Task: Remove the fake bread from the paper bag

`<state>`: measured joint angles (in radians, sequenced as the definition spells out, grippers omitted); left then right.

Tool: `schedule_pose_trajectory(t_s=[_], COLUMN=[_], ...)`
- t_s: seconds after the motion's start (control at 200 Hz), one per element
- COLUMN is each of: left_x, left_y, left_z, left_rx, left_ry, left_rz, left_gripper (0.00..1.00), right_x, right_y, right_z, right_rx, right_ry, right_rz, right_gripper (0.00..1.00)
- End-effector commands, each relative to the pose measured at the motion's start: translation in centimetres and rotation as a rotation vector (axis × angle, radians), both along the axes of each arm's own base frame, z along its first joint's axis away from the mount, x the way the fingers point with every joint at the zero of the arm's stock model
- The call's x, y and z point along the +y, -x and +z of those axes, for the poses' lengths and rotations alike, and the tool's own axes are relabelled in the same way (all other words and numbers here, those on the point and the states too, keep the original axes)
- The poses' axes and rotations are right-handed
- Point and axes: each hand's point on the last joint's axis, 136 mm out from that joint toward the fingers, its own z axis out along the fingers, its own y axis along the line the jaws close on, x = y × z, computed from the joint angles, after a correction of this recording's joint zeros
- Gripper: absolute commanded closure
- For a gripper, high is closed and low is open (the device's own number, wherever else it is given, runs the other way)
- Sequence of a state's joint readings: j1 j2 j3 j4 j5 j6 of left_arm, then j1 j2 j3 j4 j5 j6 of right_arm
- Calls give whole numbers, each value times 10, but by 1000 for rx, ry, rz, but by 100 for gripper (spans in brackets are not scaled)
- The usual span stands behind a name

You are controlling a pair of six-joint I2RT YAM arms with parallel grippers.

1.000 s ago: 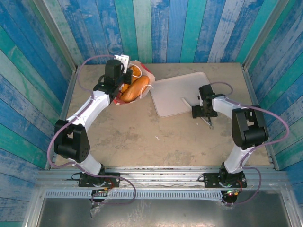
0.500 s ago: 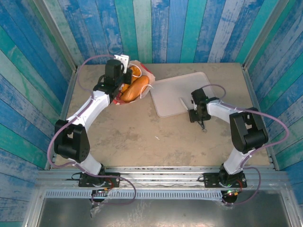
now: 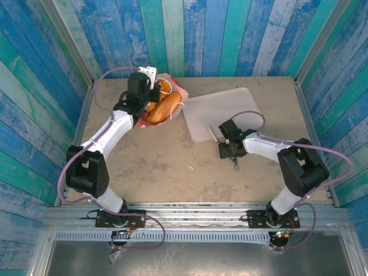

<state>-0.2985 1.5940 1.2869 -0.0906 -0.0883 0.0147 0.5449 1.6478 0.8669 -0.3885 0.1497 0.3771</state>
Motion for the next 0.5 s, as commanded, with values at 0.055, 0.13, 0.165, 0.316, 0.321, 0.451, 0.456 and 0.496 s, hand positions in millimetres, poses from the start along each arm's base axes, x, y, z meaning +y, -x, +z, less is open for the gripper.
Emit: schedule_pose_trajectory(t_s=[0.055,0.13,0.165,0.316,0.321,0.451,0.456,0.496], left_x=[0,0,1,0,0,0,0,0], left_y=[9,10,11,11,11,11,12,11], left_z=[38,39,41,45,45,48,48,47], left_rx=[-95,-99,-103,-118,-117,-124,-124,-122], left_ry=[44,44,46,59,59,65,65,65], left_rz=[-2,-2,0,-2,-2,-1,-1,1], left_gripper=[100,100,100,100,100,100,100,100], right_x=[-4,-4,-4,-2,-2,0,0,0], right_y=[1,1,0,-1,-1,-1,-1,-1], right_z=[-17,-18,-18,-19,-19,-26,-27,-29], right_rx=[-46,-69,-82,-108,-108,-99,-97,-94], right_ry=[-4,-21,-28,-51,-51,-50,-49,-44], right_rz=[-66,-76,-82,-83,-83,-82,-82,-80], right_gripper=[29,27,27,25,25,28,28,31])
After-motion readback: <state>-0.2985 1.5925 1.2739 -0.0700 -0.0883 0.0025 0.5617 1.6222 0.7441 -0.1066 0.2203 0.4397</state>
